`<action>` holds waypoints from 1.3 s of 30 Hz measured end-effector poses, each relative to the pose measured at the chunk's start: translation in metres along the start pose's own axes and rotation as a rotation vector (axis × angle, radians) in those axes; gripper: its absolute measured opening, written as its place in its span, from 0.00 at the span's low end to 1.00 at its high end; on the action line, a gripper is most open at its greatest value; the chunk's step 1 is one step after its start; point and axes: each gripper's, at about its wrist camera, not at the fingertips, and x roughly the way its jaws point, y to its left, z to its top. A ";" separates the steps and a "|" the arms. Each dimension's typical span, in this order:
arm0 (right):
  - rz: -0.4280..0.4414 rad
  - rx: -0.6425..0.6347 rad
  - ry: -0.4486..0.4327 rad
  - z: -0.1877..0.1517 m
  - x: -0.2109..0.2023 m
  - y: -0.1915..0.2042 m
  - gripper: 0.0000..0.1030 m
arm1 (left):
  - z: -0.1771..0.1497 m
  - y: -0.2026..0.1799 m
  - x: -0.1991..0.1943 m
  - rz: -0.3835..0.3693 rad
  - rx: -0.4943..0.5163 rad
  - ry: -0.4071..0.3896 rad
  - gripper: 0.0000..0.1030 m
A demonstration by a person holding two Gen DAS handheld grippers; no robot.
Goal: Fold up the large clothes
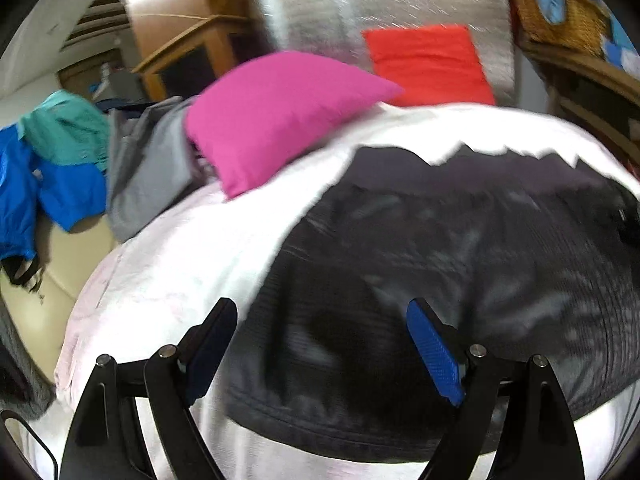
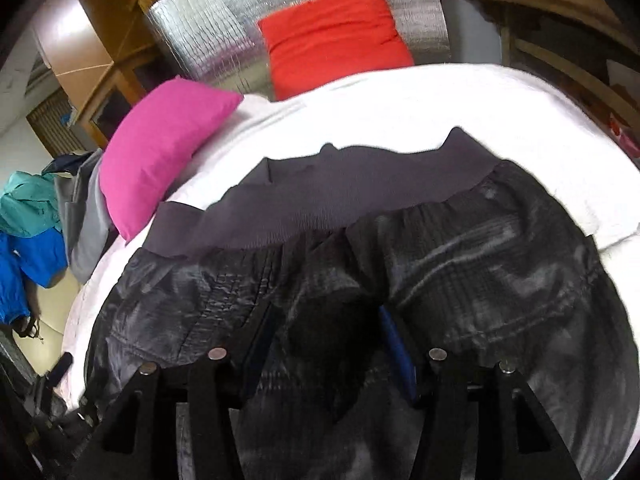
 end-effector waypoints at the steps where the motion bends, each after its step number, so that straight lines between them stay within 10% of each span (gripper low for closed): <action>1: -0.010 -0.008 0.014 -0.003 0.001 0.001 0.56 | 0.001 0.006 -0.001 0.010 -0.020 -0.006 0.85; 39: -0.035 -0.007 0.062 0.013 0.020 0.003 0.56 | 0.004 0.046 -0.003 0.055 -0.117 -0.013 0.85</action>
